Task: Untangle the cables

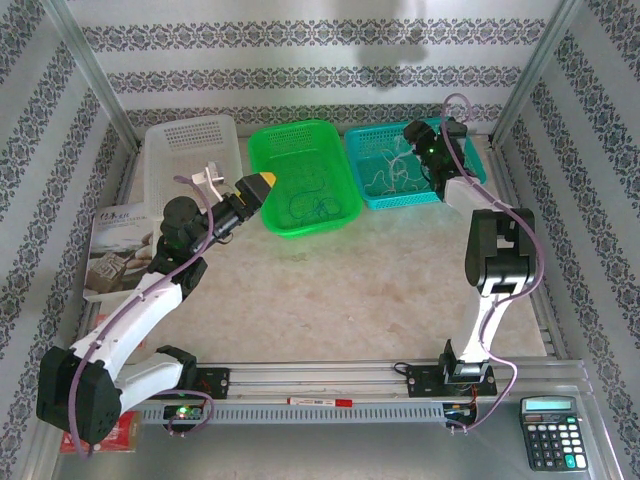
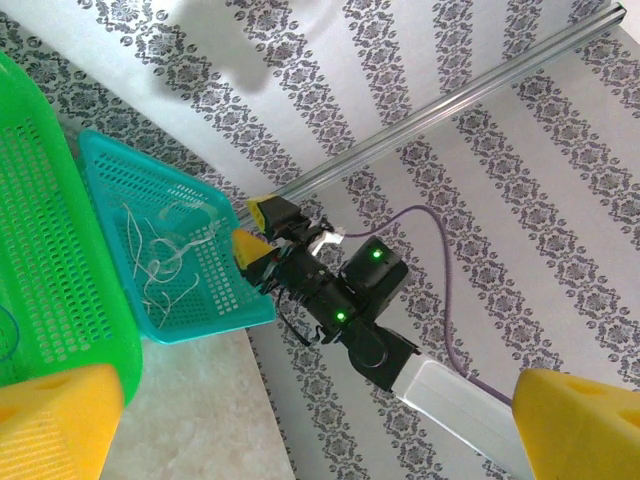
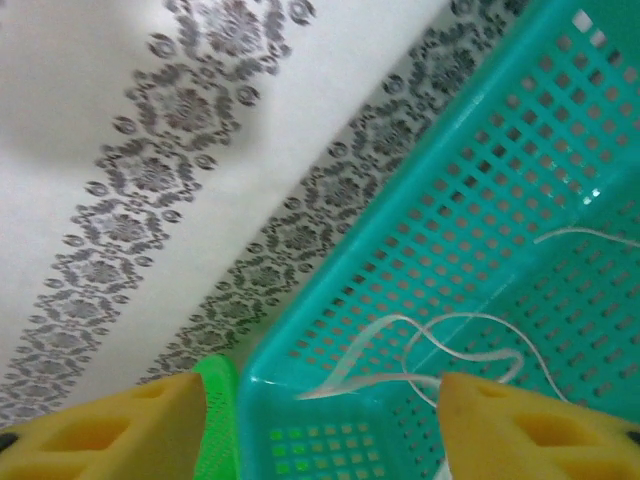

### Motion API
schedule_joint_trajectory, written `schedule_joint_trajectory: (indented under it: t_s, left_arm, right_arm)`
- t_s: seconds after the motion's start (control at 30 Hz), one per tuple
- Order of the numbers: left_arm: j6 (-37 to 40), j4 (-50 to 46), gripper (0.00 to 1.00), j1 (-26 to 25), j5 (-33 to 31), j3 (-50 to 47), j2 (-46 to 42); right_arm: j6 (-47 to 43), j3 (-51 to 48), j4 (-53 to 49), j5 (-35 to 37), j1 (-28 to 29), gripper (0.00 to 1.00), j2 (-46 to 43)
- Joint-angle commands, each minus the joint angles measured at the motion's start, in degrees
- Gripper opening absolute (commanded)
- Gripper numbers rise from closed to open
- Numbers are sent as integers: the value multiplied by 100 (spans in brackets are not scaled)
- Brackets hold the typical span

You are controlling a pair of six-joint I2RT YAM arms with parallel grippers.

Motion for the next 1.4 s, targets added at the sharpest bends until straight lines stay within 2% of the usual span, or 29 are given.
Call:
schedule_joint_trajectory:
  t_s: [0.0,0.17,0.27,0.3,0.37,0.47,0.57,0.7,0.8,0.93,1.07,1.13,1.23,1.37]
  left_arm:
    - [125,43,100,62,-17,-81,-135]
    - [208,-20,100,71,9,-122,-173]
    - [396,-215,100,81,-34,-156,-245]
    - [535,-345,100,99,-101,-176,-306]
    - [843,-719,100,130,-345,-213,-481]
    - [1523,-1424,100,205,-1003,-234,-855]
    - [2405,-2032,100,224,-1975,-314,-1247]
    - [3614,-2114,100,255,-3589,-651,-1511]
    - [4546,-1677,100,329,-4390,-965,-1307]
    - [5514,-665,100,456,-4707,-1414,-487]
    - [5864,-351,100,495,-5002,-1564,378]
    - [5936,273,100,527,-5173,-1875,662]
    - [6121,1670,100,684,-5157,-2347,1108]
    - [6098,2200,100,995,-4788,-2482,1615]
  right_arm:
    - [-232,10,-270,-7,-63,72,-209]
    - [-472,-478,-460,78,-55,78,-1036]
    - [-669,-933,-562,120,-46,87,-1650]
    - [-752,-1123,-605,149,-45,97,-1919]
    - [-962,-1472,-697,147,-55,98,-2383]
    - [-1313,-2057,-865,248,-63,98,-3175]
    - [-1856,-2546,-1240,437,-48,98,-3998]
    - [-2494,-3329,-1591,1289,28,98,-4907]
    - [-3027,-3954,-1517,1990,93,98,-5361]
    - [-3770,-4715,-1014,2851,170,98,-5625]
    - [-4294,-5064,-640,3448,268,98,-5491]
    - [-4450,-5279,-187,3532,279,98,-5326]
    - [-4524,-5548,583,3245,306,98,-5048]
    - [-4757,-5891,1779,2914,423,98,-4387]
